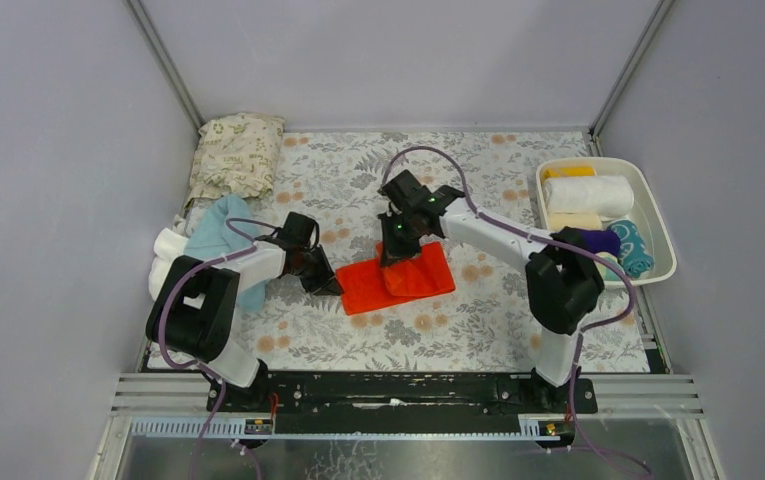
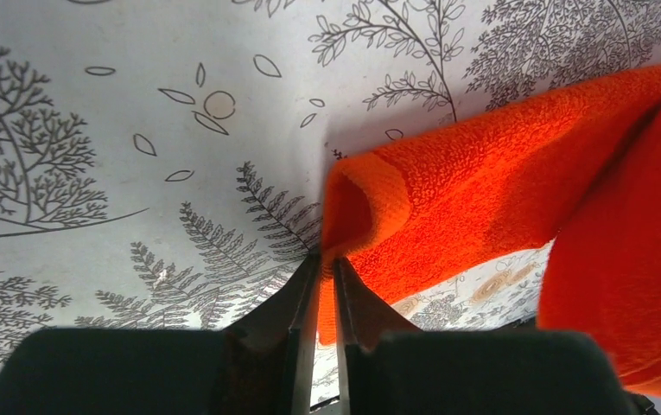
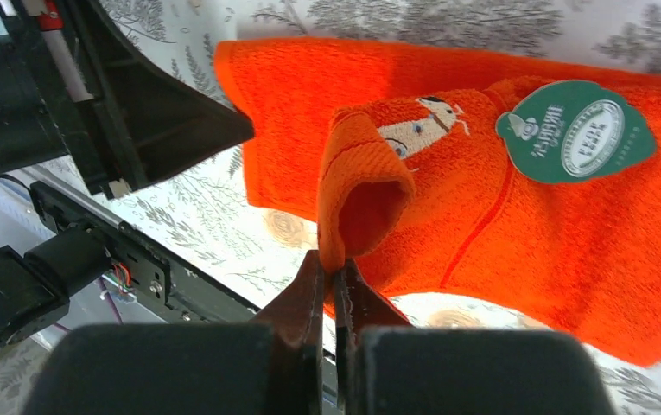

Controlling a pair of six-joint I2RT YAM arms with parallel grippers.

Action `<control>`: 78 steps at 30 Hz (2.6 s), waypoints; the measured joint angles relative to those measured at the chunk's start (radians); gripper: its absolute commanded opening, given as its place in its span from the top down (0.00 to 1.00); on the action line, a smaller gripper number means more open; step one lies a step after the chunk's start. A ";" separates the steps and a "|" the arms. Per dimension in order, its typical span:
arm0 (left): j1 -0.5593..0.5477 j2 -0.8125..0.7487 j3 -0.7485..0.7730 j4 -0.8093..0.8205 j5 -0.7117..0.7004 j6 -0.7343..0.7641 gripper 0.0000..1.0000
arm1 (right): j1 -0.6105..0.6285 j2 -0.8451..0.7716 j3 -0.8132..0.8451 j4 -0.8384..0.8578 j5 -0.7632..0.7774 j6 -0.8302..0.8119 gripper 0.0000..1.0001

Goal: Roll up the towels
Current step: Fold the towel at the center of the board.

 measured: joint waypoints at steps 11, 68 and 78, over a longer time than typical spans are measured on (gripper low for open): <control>-0.015 0.000 -0.013 0.032 0.013 -0.012 0.94 | 0.118 0.160 0.119 0.016 0.046 0.086 1.00; -0.233 -0.309 0.138 -0.204 -0.230 -0.115 0.58 | -0.172 -0.368 -0.588 0.443 -0.105 0.050 0.48; -0.272 -0.103 0.071 0.007 -0.138 -0.151 0.68 | -0.245 -0.340 -0.731 0.753 -0.239 0.107 0.50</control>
